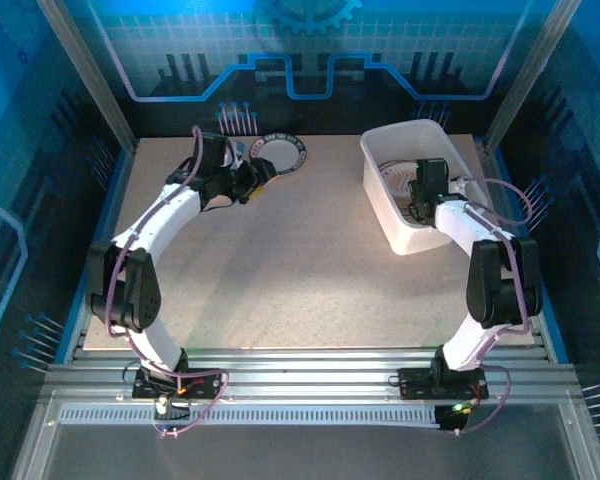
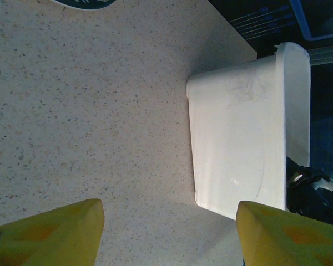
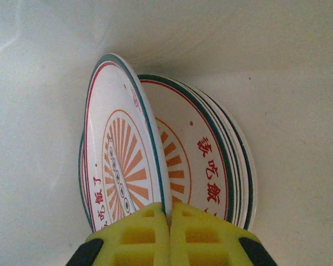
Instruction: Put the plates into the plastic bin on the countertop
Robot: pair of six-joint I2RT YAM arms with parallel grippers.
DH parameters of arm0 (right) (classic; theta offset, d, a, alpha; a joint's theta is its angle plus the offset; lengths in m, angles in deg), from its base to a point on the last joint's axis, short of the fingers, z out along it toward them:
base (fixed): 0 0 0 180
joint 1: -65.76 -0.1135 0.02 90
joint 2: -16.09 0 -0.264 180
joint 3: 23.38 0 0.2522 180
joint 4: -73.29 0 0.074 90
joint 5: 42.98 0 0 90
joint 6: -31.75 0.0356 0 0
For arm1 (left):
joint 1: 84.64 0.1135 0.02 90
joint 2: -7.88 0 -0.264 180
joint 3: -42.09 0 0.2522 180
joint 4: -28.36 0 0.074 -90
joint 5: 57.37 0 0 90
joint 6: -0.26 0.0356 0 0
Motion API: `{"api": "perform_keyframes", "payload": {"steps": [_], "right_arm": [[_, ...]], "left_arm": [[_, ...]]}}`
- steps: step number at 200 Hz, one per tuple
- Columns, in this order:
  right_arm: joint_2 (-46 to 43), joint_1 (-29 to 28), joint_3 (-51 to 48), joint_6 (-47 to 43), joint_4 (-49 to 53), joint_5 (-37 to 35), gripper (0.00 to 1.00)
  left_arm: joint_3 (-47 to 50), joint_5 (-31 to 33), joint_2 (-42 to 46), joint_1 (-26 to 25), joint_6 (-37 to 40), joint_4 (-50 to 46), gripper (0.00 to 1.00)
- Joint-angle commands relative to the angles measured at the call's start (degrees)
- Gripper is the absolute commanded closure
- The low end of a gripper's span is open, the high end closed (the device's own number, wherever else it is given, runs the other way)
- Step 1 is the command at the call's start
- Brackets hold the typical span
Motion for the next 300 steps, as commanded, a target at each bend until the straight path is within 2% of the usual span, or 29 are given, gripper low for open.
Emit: {"api": "perform_keyframes", "payload": {"steps": [1, 48, 71, 109, 149, 180, 229, 300], "right_arm": [[1.3, -0.8, 2.3, 1.6, 0.4, -3.1, 1.0], [3.2, 0.3, 2.8, -0.8, -0.6, -0.1, 1.0], [2.5, 0.4, 3.5, -3.1, 1.1, -0.1, 0.84], [0.1, 0.6, 3.5, -4.6, 3.7, 0.0, 0.5], [-3.1, 1.0, 2.9, -5.8, 5.5, 1.7, 0.24], [-6.8, 1.1, 1.8, -8.4, 7.1, 1.7, 0.08], [-14.6, 1.5, -0.3, -15.9, 5.8, 3.4, 0.0], [-27.9, -1.4, -0.5, -30.7, 12.5, 8.0, 0.0]], "left_arm": [[2.0, -0.9, 3.9, 0.8, 1.2, -1.4, 0.35], [7.7, 0.3, 9.6, 2.9, 1.0, -2.9, 0.34], [10.5, 0.3, 11.7, 4.0, 0.7, -2.4, 0.34], [11.4, -0.2, 12.5, 4.4, 0.7, -2.3, 0.34], [11.9, -0.3, 13.2, 4.5, 0.7, -2.4, 0.34], [12.9, 0.0, 14.5, 4.7, 0.5, -2.4, 0.34], [13.8, 1.1, 15.1, 5.9, -0.8, -2.9, 0.34], [13.7, 3.0, 9.9, 10.3, -5.5, 2.2, 0.33]]}}
